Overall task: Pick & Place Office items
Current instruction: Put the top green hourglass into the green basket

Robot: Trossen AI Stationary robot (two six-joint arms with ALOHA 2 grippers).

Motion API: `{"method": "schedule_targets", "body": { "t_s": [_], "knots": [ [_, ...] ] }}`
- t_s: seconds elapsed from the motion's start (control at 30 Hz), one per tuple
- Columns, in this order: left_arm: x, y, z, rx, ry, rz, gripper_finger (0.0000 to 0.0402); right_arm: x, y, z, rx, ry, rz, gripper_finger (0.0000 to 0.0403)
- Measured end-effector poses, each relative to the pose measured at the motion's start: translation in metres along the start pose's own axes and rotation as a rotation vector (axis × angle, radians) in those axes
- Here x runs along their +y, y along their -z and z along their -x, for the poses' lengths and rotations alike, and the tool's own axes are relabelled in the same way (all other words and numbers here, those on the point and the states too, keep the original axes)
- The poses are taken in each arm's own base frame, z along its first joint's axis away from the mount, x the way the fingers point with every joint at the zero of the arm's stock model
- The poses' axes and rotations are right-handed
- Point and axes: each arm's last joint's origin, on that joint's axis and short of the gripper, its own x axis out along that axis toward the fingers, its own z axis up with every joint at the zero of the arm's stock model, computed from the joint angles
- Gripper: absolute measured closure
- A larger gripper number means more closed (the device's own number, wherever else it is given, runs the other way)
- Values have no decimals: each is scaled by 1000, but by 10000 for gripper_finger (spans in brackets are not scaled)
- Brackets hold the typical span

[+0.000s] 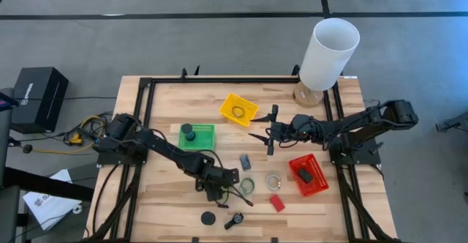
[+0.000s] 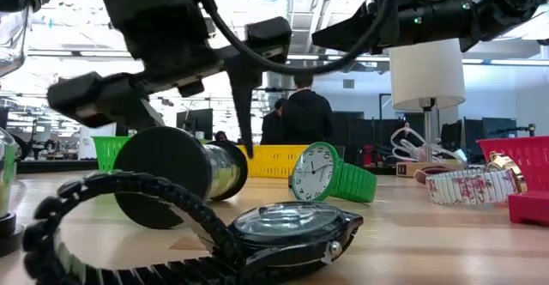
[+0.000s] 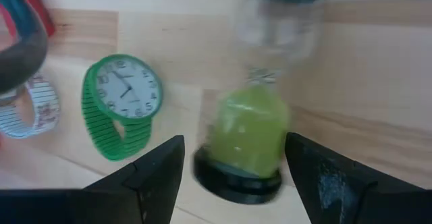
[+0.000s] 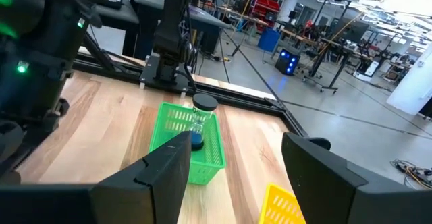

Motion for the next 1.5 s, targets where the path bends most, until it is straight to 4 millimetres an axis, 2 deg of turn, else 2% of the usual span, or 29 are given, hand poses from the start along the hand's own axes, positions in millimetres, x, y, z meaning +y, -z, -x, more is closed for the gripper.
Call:
{"method": "schedule_targets", "body": {
  "t_s": [0.5,0.87,1.27,1.5],
  "knots": [
    [-1,-3,-3,1,-1,-56,152,0,1,0,7,-2,1,179],
    [-2,-4,-3,-2,0,-51,207,0,1,0,7,-2,1,179],
    [-1,-2,-3,62,-27,-45,213,0,1,0,7,-2,1,179],
    [-1,-2,-3,61,-37,111,219,0,1,0,7,-2,1,179]
  ]
}}
